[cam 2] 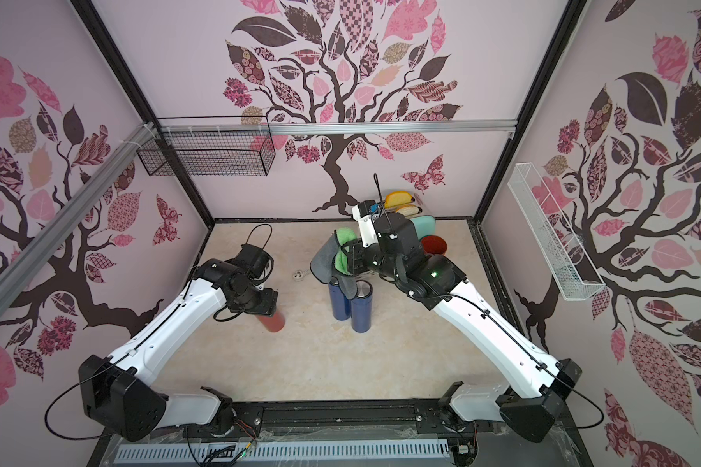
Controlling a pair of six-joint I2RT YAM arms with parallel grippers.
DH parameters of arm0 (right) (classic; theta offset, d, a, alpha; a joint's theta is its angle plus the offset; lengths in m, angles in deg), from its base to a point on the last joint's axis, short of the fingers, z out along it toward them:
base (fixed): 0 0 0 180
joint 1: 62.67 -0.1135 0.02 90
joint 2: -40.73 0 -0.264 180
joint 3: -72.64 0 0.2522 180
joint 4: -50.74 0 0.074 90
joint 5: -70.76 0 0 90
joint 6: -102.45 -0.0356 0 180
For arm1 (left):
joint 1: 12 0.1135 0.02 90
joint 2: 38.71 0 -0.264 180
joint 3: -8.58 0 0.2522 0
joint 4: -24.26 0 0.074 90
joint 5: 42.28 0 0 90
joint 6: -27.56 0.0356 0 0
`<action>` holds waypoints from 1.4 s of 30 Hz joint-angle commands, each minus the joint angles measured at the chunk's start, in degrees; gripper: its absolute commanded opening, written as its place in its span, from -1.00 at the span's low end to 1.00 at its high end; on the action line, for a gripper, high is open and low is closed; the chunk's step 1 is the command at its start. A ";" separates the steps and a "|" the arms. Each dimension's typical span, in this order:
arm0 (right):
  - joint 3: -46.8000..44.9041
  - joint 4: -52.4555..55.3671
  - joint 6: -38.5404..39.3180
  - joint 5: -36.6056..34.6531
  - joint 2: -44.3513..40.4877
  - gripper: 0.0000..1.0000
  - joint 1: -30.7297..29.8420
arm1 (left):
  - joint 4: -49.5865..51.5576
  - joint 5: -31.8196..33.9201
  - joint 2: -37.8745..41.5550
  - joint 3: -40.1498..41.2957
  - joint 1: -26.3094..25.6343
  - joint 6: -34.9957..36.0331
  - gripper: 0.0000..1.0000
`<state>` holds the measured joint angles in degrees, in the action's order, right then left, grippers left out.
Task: Wipe the surface of the thermos
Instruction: Place the thermos at the center of the board, then pick up the thermos from the center of the board.
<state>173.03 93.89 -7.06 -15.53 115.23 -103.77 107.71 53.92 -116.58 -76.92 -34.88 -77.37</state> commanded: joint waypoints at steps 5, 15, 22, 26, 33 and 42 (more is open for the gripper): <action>0.47 -0.40 -0.62 0.85 -0.94 -1.00 0.51 | -0.89 0.48 1.40 -1.19 -0.12 0.49 0.77; -0.04 -0.78 -0.71 1.79 -0.45 -1.00 0.89 | -5.89 2.76 11.71 -0.57 -0.15 1.34 0.96; -0.71 -1.26 -0.71 2.26 -0.41 -1.00 1.33 | -16.78 -0.99 24.90 8.40 -0.13 0.63 0.96; -1.02 -1.17 -0.53 2.28 -0.54 -1.00 1.63 | -20.55 -1.95 30.80 12.61 -0.15 -0.65 0.96; -1.75 -1.79 -0.53 2.79 -0.77 -1.00 1.98 | -30.55 -2.09 38.61 23.40 -0.11 -4.64 0.96; -3.06 -1.61 0.46 2.71 -1.98 -0.99 2.68 | -36.57 1.35 43.29 29.96 -0.16 -6.18 0.96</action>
<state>170.02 93.08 -7.01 -13.17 114.92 -101.59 75.69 54.47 -73.19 -46.30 -34.88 -82.42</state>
